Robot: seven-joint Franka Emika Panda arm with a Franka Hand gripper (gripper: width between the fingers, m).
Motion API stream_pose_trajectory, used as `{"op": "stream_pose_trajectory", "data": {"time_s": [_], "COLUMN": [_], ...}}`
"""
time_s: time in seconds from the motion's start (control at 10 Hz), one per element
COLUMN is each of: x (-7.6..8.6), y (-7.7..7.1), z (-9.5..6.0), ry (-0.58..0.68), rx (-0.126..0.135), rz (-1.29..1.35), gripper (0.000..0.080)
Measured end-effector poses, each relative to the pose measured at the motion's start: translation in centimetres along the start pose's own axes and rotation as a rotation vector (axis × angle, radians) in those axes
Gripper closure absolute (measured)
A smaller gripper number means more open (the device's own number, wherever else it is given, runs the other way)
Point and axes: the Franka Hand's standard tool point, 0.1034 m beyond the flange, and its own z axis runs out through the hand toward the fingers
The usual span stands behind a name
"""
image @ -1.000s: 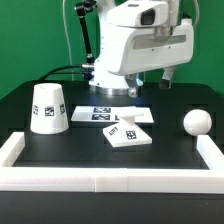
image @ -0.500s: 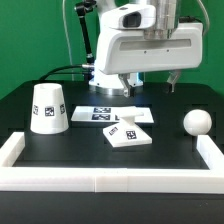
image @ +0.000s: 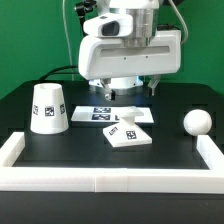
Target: Assemble lamp
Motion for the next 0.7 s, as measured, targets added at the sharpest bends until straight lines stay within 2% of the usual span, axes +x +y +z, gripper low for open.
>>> {"op": "stream_pose_trajectory", "data": {"time_s": [0.7], "x": [-1.1], "y": [-0.5], "z": [2.9], "ry": [-0.002], "rx": [0.007], "rz": [-0.004], "gripper": [0.01]}}
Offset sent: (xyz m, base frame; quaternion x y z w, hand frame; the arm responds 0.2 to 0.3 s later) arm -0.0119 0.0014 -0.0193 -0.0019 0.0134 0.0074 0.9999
